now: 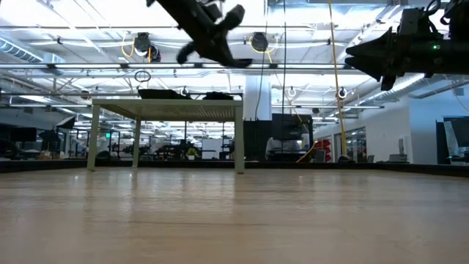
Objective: Pick & Place Mini shaped plates
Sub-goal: Stack the drop shaped plate on top of the stacked drop shaped plates on the shelf
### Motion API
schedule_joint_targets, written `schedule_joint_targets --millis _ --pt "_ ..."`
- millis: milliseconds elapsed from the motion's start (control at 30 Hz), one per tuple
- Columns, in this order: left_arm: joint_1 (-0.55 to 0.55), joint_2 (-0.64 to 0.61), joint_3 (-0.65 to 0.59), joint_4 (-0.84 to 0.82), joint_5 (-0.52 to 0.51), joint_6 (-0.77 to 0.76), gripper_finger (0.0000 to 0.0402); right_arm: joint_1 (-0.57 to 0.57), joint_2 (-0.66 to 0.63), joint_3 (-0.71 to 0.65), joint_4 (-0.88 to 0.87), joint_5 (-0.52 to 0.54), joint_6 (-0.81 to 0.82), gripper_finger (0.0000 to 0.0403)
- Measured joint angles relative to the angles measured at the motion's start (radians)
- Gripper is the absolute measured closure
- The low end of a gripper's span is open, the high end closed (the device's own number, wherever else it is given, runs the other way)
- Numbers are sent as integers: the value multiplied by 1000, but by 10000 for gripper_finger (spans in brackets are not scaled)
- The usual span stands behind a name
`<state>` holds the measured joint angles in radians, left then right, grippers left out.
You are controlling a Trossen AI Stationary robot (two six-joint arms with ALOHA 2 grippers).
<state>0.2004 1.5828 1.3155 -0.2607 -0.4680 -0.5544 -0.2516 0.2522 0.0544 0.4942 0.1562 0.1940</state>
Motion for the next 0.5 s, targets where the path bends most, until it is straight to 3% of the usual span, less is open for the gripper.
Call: schedule_joint_targets --millis 167,333,500 --pt "42 -85 0 -134 -115 -29 396 0 8 0 0 0 0 261" --pt "81 -125 1 -286 -144 -40 384 0 10 0 -6 0 0 261" --pt "117 -124 1 -392 -151 -114 397 0 10 0 -12 0 0 261"
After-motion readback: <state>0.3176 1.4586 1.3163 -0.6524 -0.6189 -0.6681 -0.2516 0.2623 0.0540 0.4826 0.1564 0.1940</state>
